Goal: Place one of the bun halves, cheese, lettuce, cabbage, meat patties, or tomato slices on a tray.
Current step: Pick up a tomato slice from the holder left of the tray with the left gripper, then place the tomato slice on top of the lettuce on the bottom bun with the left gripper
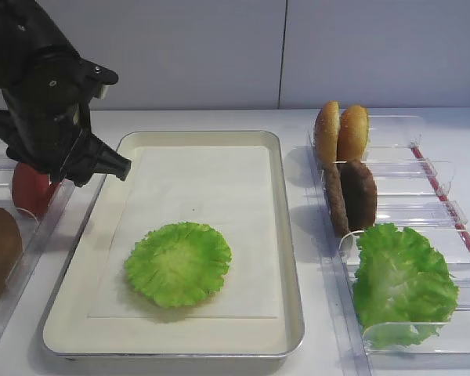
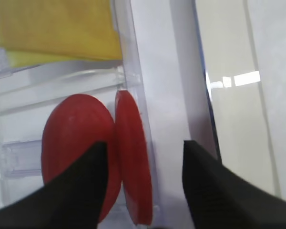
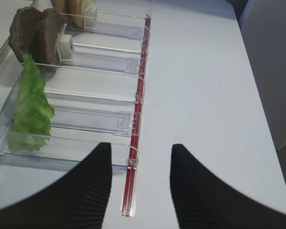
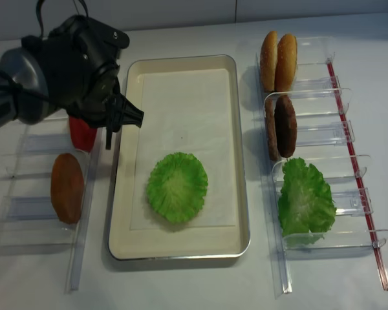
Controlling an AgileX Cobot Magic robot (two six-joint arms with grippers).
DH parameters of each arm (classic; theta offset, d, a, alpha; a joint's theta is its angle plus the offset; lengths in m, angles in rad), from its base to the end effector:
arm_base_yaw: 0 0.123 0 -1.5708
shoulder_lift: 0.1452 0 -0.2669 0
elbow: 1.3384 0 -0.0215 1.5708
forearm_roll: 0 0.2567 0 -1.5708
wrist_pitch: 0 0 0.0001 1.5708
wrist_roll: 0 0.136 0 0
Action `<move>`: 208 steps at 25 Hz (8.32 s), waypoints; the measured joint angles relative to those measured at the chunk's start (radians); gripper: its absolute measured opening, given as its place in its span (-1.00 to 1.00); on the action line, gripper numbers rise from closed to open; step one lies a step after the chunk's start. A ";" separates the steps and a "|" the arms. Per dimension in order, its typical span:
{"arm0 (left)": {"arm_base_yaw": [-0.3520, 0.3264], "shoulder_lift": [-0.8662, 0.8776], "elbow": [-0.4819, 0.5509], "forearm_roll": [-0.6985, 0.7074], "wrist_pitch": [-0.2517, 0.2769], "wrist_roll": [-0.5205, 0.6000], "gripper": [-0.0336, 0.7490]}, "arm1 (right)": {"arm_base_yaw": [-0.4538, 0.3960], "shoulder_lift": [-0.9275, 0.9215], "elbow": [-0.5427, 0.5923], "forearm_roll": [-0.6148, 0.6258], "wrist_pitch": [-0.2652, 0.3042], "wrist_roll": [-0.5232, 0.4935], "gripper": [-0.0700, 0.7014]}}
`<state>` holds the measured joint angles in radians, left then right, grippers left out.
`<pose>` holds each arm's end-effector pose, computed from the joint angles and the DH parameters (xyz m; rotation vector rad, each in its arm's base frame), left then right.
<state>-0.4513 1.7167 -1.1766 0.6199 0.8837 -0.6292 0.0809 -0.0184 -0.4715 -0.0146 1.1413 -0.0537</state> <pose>0.3478 -0.1006 0.1710 0.2202 2.6356 0.4490 0.0535 0.0025 0.2420 -0.1423 2.1302 -0.0018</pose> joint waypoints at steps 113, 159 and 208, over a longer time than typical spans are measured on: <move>0.400 -0.182 0.296 -1.847 0.225 1.318 -0.70 | 0.000 0.000 0.000 -0.014 0.000 0.018 0.06; 0.351 -0.030 0.406 -1.974 0.182 1.547 -0.70 | 0.000 0.000 0.000 -0.015 0.000 0.018 0.05; 0.351 -0.030 0.406 -1.932 0.125 1.595 0.46 | 0.000 0.000 0.000 -0.015 0.002 0.017 0.04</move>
<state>-0.1004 1.6872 -0.7702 -1.3117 1.0092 0.9657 0.0809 -0.0184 -0.4715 -0.0301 1.1434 -0.0367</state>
